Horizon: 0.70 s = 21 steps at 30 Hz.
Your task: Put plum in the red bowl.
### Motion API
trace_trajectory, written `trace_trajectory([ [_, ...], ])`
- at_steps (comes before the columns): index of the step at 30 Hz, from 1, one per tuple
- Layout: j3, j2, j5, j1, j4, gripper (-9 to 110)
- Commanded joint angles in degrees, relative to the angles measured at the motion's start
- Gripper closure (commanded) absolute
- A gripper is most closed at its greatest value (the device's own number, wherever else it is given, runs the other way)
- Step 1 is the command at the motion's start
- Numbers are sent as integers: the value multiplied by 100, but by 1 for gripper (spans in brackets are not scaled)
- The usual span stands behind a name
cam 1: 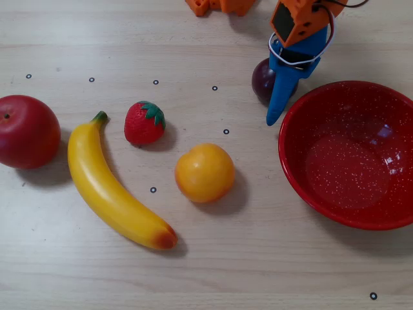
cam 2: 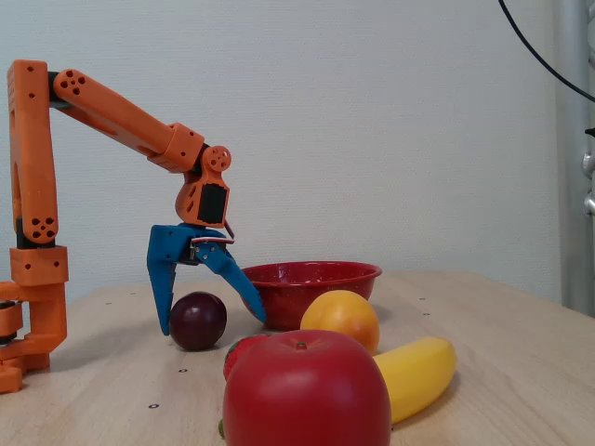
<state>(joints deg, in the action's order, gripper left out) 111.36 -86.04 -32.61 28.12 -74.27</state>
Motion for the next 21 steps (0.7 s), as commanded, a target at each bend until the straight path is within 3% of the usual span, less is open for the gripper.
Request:
trace_trajectory([
  [1,-431,-211,-114,26,-79,53],
  [21,-448,-229,-246,-114,-158,66],
])
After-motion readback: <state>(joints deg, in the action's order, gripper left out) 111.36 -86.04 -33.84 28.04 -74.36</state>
